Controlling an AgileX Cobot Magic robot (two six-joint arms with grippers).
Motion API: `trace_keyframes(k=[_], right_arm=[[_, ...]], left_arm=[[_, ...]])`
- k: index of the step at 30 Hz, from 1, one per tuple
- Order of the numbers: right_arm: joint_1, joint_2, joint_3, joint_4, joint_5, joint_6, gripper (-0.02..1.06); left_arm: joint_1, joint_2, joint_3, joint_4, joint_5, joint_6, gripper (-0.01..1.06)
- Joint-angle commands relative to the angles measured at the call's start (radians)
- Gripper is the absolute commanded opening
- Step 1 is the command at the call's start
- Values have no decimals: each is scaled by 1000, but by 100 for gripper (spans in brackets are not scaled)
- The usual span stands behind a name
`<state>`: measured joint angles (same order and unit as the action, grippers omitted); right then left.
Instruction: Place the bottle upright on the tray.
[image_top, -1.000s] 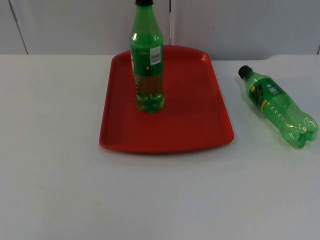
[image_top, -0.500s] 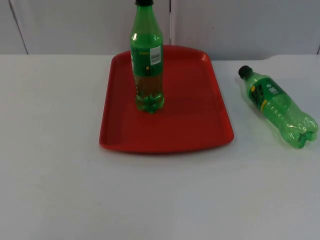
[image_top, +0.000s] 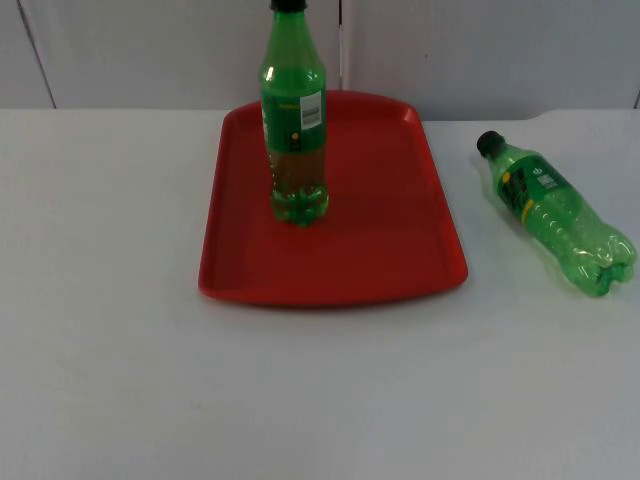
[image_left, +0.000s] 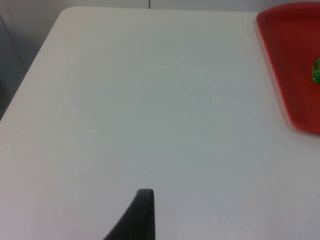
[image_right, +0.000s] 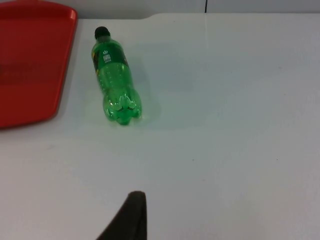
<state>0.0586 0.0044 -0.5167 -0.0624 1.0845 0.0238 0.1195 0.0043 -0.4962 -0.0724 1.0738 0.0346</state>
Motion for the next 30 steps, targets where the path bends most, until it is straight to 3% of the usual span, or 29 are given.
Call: trace_keyframes(k=[1,30], right_arm=[[-6,-4,2,-5,-7,-6,105],[-6,-4,2,-3,-7,-6,105]], left_arm=[[-8,-4,3,6,1,2,105],[-8,-4,3,6,1,2,105]])
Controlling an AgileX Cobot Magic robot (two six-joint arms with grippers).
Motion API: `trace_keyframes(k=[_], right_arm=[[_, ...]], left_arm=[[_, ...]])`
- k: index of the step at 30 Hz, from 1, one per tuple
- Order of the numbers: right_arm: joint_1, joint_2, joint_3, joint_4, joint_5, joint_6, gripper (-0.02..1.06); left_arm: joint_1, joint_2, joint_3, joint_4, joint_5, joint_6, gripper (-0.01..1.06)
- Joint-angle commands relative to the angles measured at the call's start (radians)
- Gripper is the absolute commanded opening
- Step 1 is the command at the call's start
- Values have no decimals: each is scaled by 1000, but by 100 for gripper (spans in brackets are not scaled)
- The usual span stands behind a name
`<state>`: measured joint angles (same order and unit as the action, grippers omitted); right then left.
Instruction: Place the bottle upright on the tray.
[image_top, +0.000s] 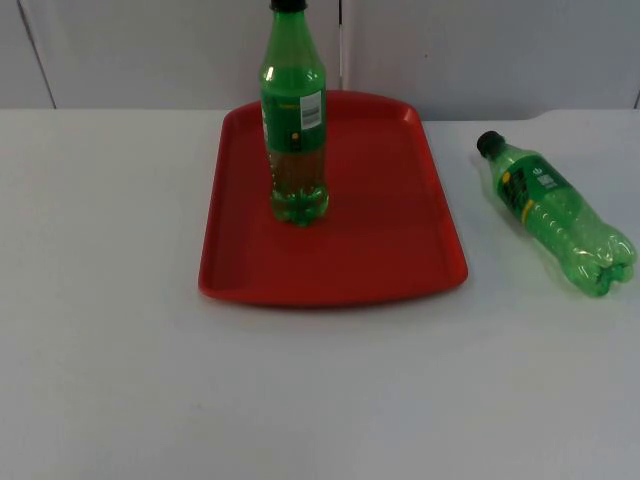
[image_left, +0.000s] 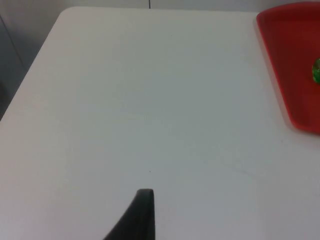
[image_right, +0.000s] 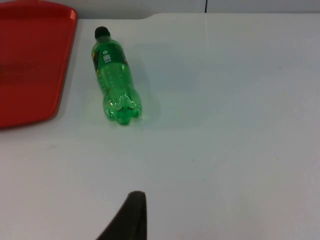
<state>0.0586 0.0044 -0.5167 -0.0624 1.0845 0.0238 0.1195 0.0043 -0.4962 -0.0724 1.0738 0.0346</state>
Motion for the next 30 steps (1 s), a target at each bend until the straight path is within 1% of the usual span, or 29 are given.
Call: trace_keyframes(k=[1,16,21,28,30], right_arm=[[-6,-4,2,-3,-7,-6,105],[-6,-4,2,-6,-7,-13,105],[-6,-4,0,-22,-14,-12,105],[-6,133,-9,-23,-24,-14,104],[-6,197,-28,-17,-59,-14,104]], left_arm=[[-8,-4,3,6,1,2,105],[-8,-4,3,6,1,2,105],[-8,-4,3,6,1,2,105],[-8,-4,3,6,1,2,105],[-8,-4,3,6,1,2,105]])
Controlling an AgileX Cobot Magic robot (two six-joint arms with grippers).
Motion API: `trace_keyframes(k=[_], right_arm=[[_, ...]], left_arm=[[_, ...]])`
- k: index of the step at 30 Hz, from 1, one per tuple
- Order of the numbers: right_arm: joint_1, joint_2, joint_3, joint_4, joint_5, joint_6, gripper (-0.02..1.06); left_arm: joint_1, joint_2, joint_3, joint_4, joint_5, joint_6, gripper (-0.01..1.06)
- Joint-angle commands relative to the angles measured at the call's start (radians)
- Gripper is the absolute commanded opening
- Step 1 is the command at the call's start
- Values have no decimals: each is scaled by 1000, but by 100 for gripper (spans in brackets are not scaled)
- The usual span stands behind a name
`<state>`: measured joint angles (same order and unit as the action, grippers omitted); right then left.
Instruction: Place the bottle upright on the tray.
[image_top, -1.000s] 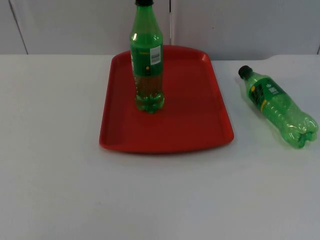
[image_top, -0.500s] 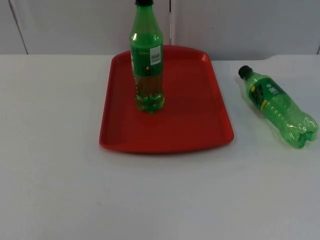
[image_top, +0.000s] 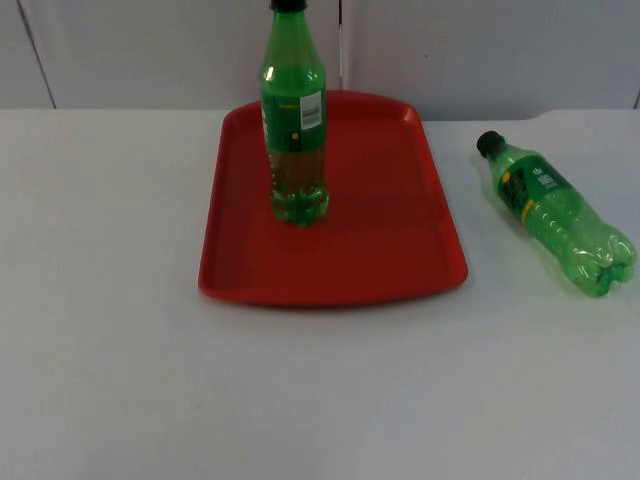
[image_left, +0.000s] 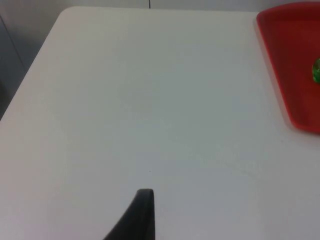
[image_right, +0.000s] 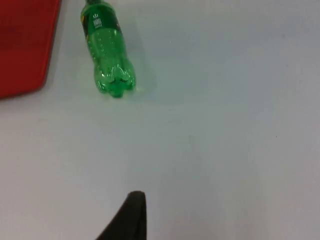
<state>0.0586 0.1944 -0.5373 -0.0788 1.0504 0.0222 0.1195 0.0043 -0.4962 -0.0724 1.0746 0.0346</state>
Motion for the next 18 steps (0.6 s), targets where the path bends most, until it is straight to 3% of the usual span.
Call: trace_keyframes(k=[1,7,18], right_arm=[[-6,42,-21,4,-42,-12,104],[-6,264,-113,15,-127,-12,104],[-6,710,-328,32,-134,-22,104]], left_arm=[[-8,-4,3,6,0,2,105],[-8,-4,3,6,0,2,105],[-8,-4,3,6,0,2,105]])
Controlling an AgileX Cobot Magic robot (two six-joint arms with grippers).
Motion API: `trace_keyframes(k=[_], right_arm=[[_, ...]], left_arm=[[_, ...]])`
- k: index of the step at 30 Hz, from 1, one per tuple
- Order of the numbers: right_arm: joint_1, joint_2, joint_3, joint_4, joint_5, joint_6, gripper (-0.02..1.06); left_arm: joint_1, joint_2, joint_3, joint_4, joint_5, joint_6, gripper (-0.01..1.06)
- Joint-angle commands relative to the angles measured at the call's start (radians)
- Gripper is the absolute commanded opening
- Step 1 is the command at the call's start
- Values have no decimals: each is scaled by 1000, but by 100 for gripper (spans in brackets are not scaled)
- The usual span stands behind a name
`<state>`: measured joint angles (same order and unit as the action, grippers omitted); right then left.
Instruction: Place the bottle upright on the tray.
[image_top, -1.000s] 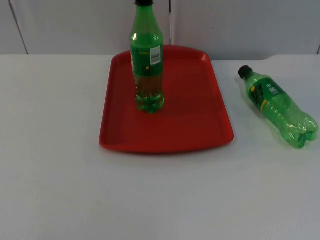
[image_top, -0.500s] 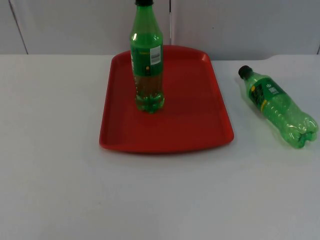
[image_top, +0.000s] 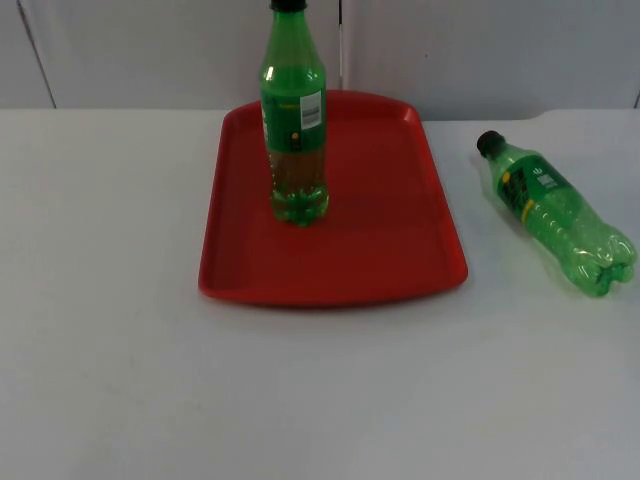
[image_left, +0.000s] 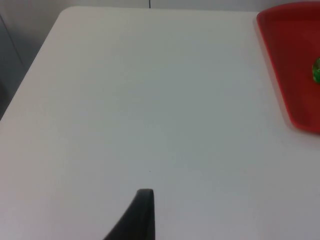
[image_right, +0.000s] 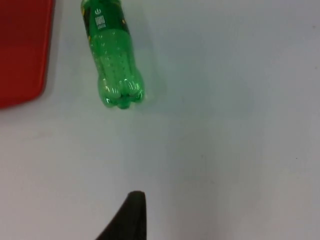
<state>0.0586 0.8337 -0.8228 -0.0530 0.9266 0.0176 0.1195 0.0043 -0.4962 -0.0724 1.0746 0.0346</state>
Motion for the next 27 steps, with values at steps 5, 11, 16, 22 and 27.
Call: trace_keyframes(k=[5,11,16,22,27], right_arm=[[-6,256,-136,6,-10,-57,104],[-2,471,-273,9,-31,-87,104],[3,594,-360,45,-52,-135,104],[71,745,-461,34,-73,-190,104],[132,863,-555,34,-100,-220,104]], left_arm=[[-8,-4,3,6,0,2,105],[-8,-4,3,6,0,2,105],[-8,-4,3,6,0,2,105],[-8,-4,3,6,0,2,105],[-8,-4,3,6,0,2,105]])
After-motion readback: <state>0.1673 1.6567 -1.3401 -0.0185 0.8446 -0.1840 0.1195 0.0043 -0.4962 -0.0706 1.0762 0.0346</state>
